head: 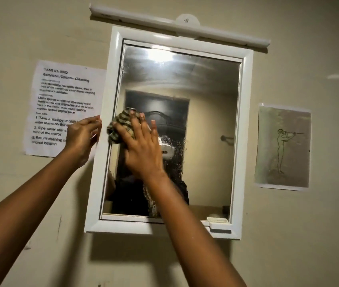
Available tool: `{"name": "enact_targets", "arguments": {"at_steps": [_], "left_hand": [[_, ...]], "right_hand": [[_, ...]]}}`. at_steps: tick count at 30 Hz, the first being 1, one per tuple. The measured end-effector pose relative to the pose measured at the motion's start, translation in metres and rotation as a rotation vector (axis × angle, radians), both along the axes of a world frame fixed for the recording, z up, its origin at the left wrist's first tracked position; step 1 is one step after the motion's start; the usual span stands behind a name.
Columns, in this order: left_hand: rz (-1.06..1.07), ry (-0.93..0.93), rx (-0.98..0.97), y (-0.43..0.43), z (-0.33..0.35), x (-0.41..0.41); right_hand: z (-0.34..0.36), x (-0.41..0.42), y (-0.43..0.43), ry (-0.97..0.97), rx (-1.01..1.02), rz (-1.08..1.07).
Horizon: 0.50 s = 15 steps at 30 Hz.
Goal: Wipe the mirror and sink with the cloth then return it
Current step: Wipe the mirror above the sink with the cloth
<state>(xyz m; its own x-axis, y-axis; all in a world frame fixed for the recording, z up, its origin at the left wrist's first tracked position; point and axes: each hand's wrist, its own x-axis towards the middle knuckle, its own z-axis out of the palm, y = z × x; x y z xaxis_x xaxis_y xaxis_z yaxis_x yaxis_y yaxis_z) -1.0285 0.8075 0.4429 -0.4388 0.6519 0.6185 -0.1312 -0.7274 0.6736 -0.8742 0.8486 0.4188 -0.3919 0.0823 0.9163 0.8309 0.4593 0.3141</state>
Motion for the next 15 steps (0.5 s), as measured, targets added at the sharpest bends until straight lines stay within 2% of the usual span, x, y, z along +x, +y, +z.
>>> {"name": "enact_targets", "arguments": {"at_steps": [4,9,15], "left_hand": [[0.184,0.071,-0.010,0.002,-0.006,0.005],[0.265,0.072,-0.014,-0.001,-0.014,0.007],[0.268,0.173,-0.016,-0.001,-0.019,0.001]], "right_hand": [[-0.001,0.073,0.001,0.321,-0.041,-0.021],[-0.037,0.173,0.005,0.810,-0.090,-0.227],[-0.073,0.150,0.009,1.078,-0.106,-0.158]]}}
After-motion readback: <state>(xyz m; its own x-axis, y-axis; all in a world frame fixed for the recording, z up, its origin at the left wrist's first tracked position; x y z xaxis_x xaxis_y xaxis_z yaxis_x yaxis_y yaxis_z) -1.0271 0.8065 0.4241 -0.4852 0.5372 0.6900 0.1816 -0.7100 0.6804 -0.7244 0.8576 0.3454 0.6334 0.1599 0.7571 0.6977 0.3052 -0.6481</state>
